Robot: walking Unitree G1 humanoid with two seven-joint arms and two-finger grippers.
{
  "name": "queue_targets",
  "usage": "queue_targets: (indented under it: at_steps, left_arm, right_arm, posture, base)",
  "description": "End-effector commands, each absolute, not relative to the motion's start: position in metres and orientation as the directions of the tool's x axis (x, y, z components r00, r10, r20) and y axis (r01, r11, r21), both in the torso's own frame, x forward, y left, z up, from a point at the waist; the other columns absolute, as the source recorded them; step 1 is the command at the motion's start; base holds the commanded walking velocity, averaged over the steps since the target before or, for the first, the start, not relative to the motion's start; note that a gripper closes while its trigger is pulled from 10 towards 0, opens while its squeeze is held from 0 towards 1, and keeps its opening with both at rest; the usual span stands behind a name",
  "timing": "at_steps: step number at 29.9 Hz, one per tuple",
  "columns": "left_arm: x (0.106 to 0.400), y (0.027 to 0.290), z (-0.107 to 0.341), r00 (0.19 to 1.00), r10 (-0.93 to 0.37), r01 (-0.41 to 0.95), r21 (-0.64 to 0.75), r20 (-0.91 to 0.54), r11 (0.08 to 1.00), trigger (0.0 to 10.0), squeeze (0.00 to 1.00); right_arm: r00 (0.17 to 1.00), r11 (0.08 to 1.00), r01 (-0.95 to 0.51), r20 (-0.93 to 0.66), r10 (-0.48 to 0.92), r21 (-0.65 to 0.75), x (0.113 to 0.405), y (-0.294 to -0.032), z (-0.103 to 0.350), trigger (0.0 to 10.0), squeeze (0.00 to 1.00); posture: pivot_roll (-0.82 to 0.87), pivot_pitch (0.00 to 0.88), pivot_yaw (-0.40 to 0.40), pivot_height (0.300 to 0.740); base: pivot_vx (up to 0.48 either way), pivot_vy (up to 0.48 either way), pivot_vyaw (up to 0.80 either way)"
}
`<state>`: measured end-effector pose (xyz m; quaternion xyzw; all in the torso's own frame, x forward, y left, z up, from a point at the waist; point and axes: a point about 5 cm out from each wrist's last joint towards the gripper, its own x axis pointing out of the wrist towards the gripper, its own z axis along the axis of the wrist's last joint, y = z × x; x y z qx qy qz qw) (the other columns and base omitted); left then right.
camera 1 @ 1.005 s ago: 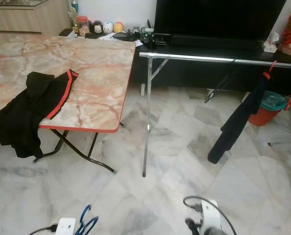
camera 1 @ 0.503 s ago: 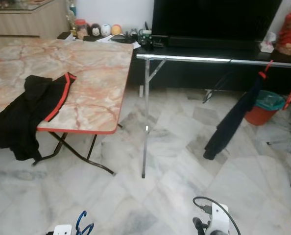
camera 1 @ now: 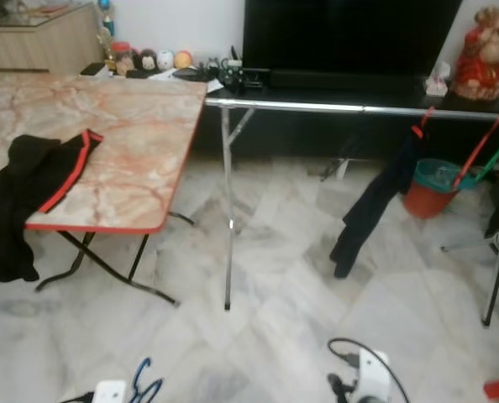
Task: Hang hanger
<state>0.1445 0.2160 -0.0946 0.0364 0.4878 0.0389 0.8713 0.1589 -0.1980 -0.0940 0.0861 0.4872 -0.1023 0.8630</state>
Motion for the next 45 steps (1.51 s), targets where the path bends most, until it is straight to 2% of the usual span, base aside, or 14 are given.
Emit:
queue_targets:
  at_steps: [1, 17, 33, 41, 45]
  left_arm:
    - [0.143, 0.226, -0.093, 0.515, 0.122, -0.022, 0.129, -0.849, 0.991, 10.0, 0.00]
    - [0.153, 0.223, -0.089, 0.559, 0.096, -0.039, 0.090, -0.823, 0.995, 10.0, 0.00]
    - [0.159, 0.225, -0.086, 0.575, 0.107, -0.039, 0.104, -0.811, 0.994, 10.0, 0.00]
    - [0.157, 0.224, -0.087, 0.576, 0.106, -0.037, 0.103, -0.811, 0.994, 10.0, 0.00]
    - [0.157, 0.221, -0.087, 0.578, 0.101, -0.033, 0.100, -0.810, 0.994, 10.0, 0.00]
  right_arm:
    - [0.525, 0.967, 0.248, -0.848, -0.080, 0.063, 0.166, -0.193, -0.092, 10.0, 0.00]
    - [0.514, 0.969, 0.243, -0.853, -0.087, 0.047, 0.161, -0.199, -0.093, 10.0, 0.00]
    - [0.525, 0.968, 0.245, -0.847, -0.086, 0.054, 0.167, -0.199, -0.090, 10.0, 0.00]
    - [0.537, 0.974, 0.223, -0.840, -0.080, 0.050, 0.174, -0.192, -0.089, 10.0, 0.00]
    - [0.537, 0.975, 0.219, -0.840, -0.079, 0.048, 0.174, -0.194, -0.088, 10.0, 0.00]
  posture:
    - [0.02, 0.000, -0.032, 0.740]
    - [0.02, 0.000, -0.024, 0.740]
    - [0.04, 0.000, -0.040, 0.740]
    - [0.03, 0.000, -0.037, 0.740]
    - [0.03, 0.000, -0.037, 0.740]
  base:
    - [0.000, 0.000, 0.00]
    - [0.000, 0.000, 0.00]
    - [0.288, 0.000, -0.08]
    - [0.309, 0.000, 0.00]
    - [0.317, 0.000, -0.56]
